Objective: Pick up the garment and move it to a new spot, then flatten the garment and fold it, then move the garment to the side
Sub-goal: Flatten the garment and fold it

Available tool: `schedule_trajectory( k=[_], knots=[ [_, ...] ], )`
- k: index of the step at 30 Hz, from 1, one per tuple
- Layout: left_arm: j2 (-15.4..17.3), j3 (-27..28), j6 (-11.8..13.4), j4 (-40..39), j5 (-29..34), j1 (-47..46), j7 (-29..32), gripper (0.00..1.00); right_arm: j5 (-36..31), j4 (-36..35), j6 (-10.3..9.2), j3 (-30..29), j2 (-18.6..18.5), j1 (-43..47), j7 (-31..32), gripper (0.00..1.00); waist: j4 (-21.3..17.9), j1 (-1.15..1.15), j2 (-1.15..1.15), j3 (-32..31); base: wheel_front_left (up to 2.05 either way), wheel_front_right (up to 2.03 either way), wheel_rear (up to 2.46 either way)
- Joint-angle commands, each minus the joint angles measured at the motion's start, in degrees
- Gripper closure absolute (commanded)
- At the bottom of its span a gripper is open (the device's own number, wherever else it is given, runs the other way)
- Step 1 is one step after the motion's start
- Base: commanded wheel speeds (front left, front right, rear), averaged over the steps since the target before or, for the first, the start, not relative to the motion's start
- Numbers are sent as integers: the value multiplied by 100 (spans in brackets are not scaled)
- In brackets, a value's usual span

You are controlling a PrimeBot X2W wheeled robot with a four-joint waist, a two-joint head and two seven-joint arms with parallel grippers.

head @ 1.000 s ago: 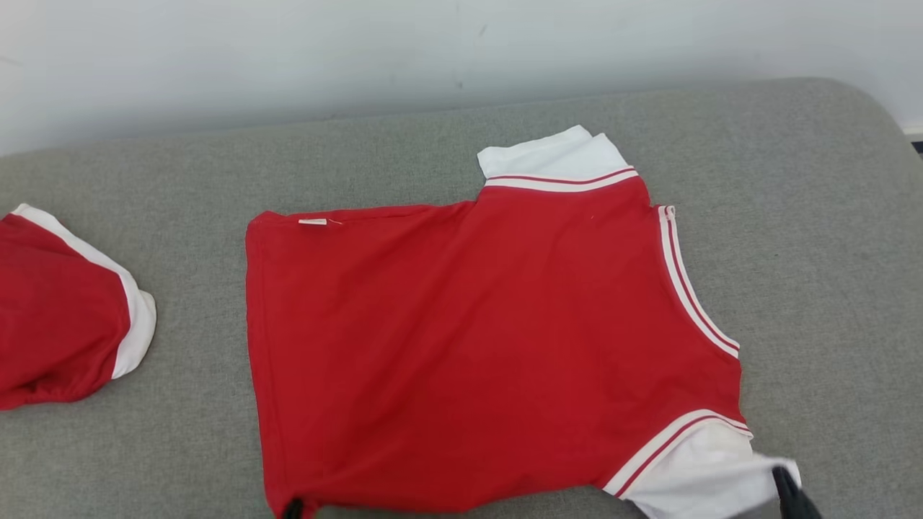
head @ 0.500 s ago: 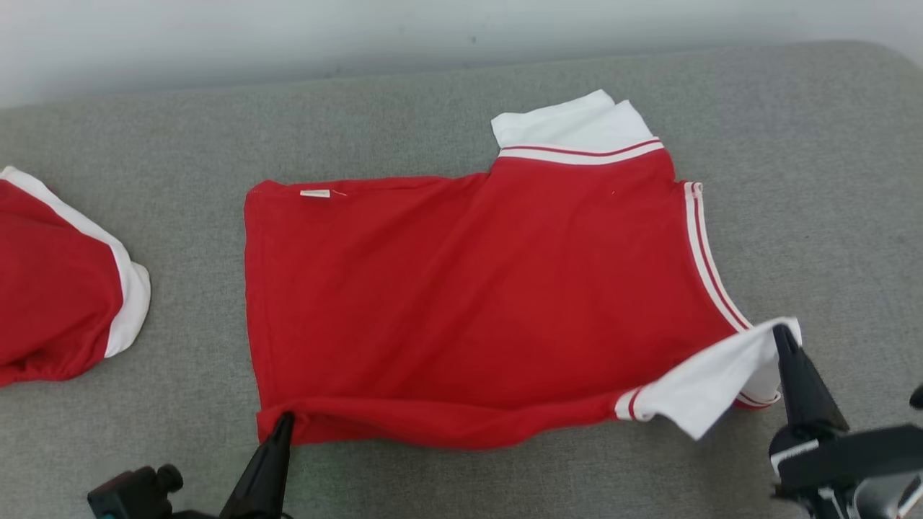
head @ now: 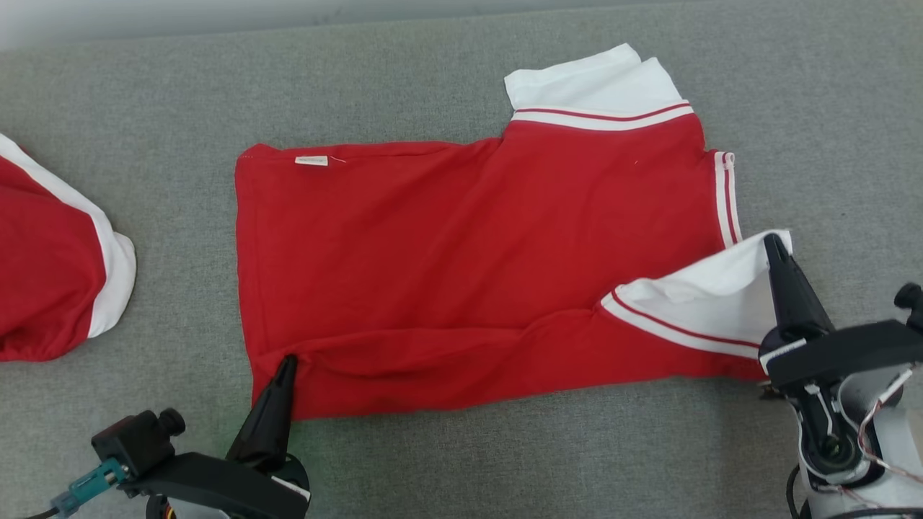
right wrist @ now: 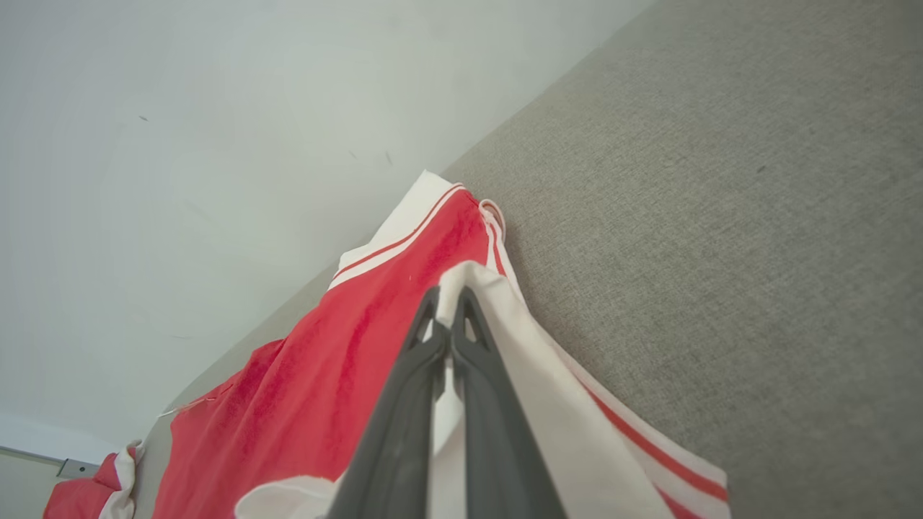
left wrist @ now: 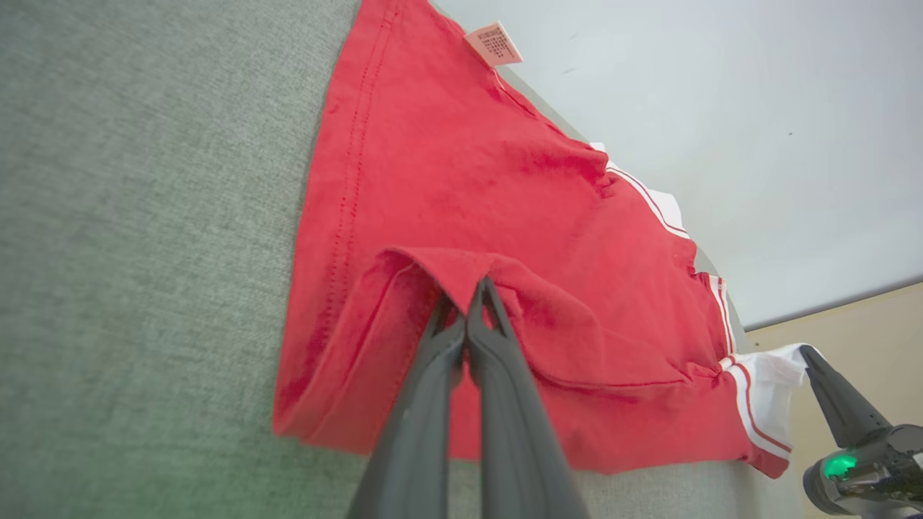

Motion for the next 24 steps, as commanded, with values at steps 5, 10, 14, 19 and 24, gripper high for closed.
schedule_trajectory(
  k=[5, 10, 14, 19, 24],
  knots=[
    [-23, 26, -55, 136, -18, -131, -96, 100, 169, 409, 0, 298, -216, -401, -105, 100, 47, -1, -1, 104, 0, 0, 0],
    [-58, 8, -93, 260, -9, -193, -149, 100, 206, 729, 0, 413, -310, -551, -230, 100, 80, -1, -1, 110, 0, 0, 0],
    [-93, -5, -126, 437, 147, -328, -345, 0, 295, 927, 0, 468, -315, -551, -509, 0, 102, -1, -1, 41, 0, 0, 0],
    [-7, -12, 51, 577, 547, -393, -630, 0, 201, 778, 0, 473, -350, -259, -946, 0, 89, -1, -1, -131, 0, 0, 0],
    [114, -37, 394, 539, 1119, -377, -928, 0, -107, 444, 0, 495, -401, 101, -1354, 0, 77, -1, -1, -304, 0, 0, 0]
  ],
)
